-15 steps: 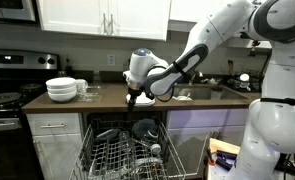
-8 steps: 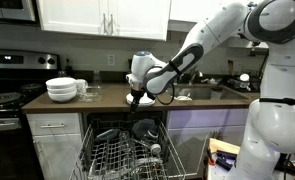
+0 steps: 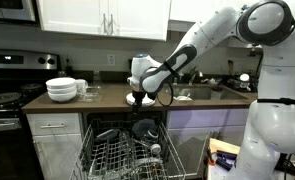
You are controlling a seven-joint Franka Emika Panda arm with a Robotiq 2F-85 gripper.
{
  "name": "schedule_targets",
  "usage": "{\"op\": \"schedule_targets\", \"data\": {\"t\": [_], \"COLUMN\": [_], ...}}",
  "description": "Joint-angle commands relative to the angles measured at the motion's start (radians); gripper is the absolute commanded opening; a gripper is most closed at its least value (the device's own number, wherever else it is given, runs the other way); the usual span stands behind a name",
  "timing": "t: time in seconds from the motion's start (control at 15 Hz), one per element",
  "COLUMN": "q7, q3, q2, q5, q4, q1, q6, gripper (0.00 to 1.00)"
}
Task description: Pick up the white plate from the dishwasher and position it among the white plates on the counter
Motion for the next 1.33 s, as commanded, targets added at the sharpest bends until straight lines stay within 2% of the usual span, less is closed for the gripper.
{"op": "schedule_targets", "data": {"t": [0.0, 1.27], "q7": [-0.059, -0.028], "q3": [-0.001, -0.041], "q2": [0.044, 0.09], "q5": [0.04, -0.088], "q4": [0.051, 0.103], "q1": [-0.024, -0.022], "q6": [-0.034, -0.065], "gripper": [1.0, 1.0]}}
